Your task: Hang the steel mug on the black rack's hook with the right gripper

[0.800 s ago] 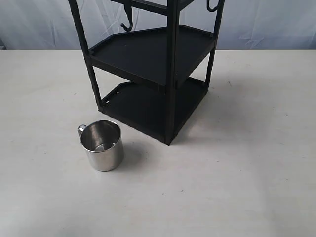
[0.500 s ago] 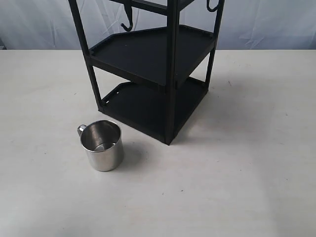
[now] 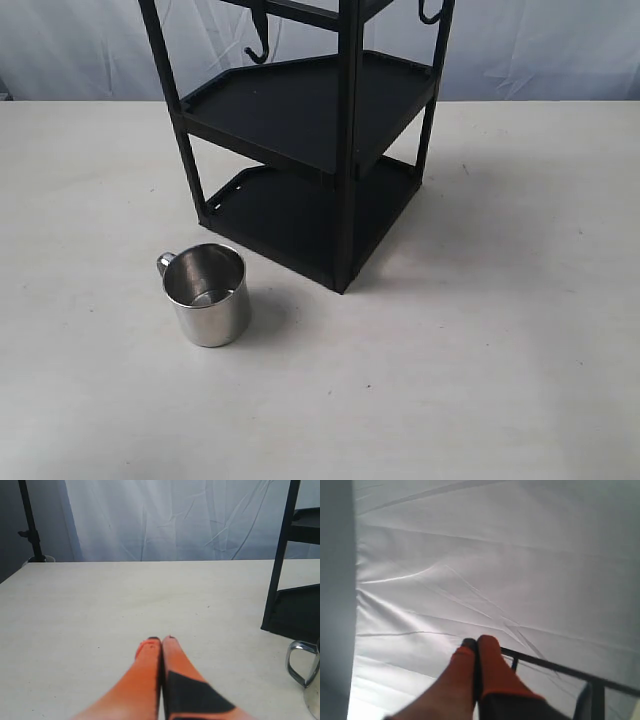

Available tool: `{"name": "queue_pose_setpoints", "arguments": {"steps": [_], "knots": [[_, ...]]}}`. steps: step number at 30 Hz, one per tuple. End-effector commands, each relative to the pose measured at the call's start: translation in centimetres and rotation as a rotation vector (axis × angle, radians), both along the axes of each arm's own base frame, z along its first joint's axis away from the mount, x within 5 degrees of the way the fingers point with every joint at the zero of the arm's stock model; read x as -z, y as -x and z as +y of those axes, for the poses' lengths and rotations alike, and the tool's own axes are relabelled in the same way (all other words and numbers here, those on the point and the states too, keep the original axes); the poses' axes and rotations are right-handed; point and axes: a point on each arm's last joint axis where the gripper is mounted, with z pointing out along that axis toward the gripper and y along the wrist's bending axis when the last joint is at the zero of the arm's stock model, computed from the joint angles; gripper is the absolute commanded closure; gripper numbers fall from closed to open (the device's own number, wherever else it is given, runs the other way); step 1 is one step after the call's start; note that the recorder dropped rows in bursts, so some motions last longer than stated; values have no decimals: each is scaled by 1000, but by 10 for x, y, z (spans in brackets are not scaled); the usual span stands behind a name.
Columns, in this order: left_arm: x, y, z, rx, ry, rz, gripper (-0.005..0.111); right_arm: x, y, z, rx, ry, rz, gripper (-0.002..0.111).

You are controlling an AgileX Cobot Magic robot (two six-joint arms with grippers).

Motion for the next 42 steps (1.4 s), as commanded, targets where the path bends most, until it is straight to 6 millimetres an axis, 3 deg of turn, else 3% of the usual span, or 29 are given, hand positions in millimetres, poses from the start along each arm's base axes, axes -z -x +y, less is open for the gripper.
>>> {"name": "queue_pose_setpoints", "arguments": {"steps": [1, 3, 9, 14, 19, 24, 30, 33, 39, 42], "knots": [[-2, 0, 0, 5, 4, -12, 107, -37, 8, 12, 54, 531, -24, 108], [-2, 0, 0, 5, 4, -12, 107, -44, -2, 21, -28, 723, 134, 108], [-2, 0, 0, 5, 4, -12, 107, -48, -47, 38, -459, 1071, 655, 108], [-2, 0, 0, 5, 4, -12, 107, -52, -89, 74, -933, 1120, 660, 108], [-2, 0, 0, 5, 4, -12, 107, -20, -117, 124, -1287, 1146, 752, 108], [-2, 0, 0, 5, 4, -12, 107, 21, -130, 185, -1387, 1120, 878, 108], [-2, 0, 0, 5, 4, -12, 107, 34, -145, 238, -1429, 1079, 932, 108], [-2, 0, 0, 5, 4, -12, 107, 36, -156, 254, -1458, 1105, 940, 101], [-2, 0, 0, 5, 4, -12, 107, 38, -176, 273, -1417, 1007, 997, 66], [-2, 0, 0, 5, 4, -12, 107, 40, -185, 279, -1374, 934, 1024, 61]]}}
